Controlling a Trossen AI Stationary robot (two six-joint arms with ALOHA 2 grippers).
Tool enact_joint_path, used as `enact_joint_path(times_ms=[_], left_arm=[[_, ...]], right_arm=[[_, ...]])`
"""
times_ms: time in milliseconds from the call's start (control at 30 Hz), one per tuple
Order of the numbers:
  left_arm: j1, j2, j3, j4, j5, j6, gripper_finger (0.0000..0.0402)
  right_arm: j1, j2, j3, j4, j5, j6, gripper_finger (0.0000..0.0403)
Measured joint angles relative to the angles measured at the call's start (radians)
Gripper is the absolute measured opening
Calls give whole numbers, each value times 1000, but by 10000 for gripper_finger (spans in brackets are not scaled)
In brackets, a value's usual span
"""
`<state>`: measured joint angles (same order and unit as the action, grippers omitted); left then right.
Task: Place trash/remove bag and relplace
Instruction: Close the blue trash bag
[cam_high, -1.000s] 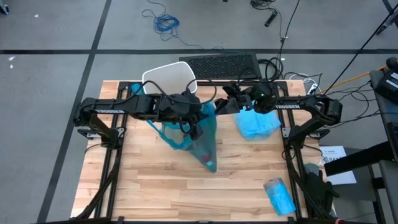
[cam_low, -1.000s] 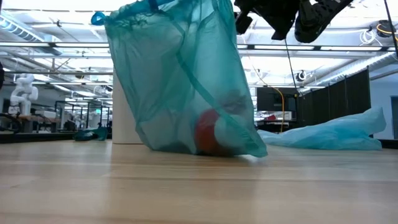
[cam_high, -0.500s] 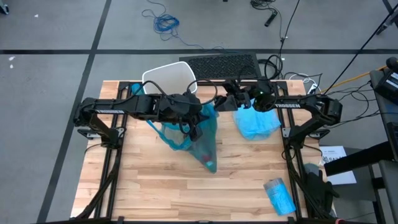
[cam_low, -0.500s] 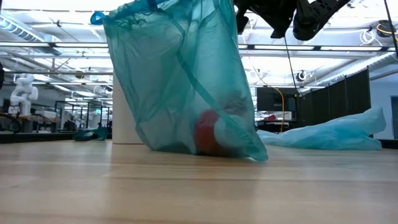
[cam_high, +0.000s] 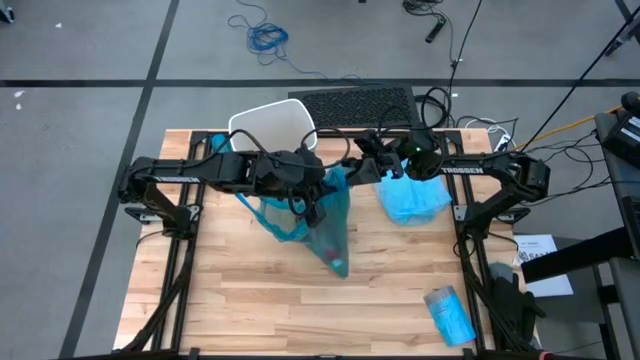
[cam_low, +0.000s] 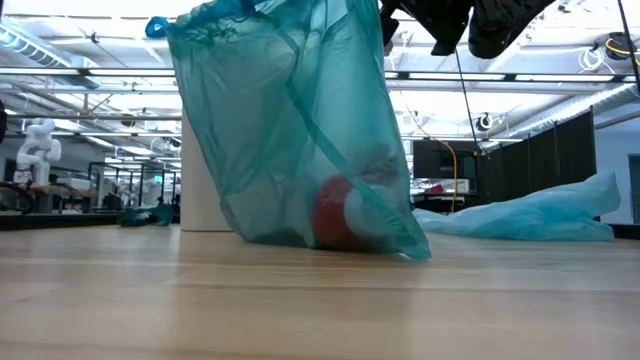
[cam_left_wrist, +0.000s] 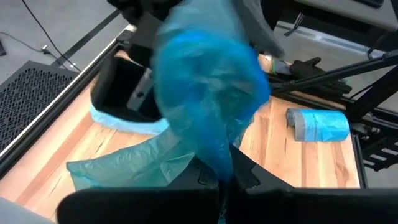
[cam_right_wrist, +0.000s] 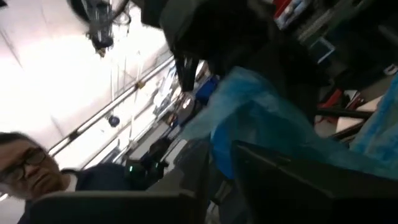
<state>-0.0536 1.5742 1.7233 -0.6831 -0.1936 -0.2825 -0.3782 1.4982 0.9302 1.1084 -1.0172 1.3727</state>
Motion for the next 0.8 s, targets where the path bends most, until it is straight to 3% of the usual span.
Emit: enact_joint_path(times_ms=[167,533,800], left_arm=[[0,0,0,24,0,0,0],[0,14,0,-10,2,0,0],[0,40,0,-15,12,-3,0]], right_arm=[[13,0,0,14,-11,-3,7],[10,1,72,235,24,165,0],[3,0,203,214,-15,198,0]])
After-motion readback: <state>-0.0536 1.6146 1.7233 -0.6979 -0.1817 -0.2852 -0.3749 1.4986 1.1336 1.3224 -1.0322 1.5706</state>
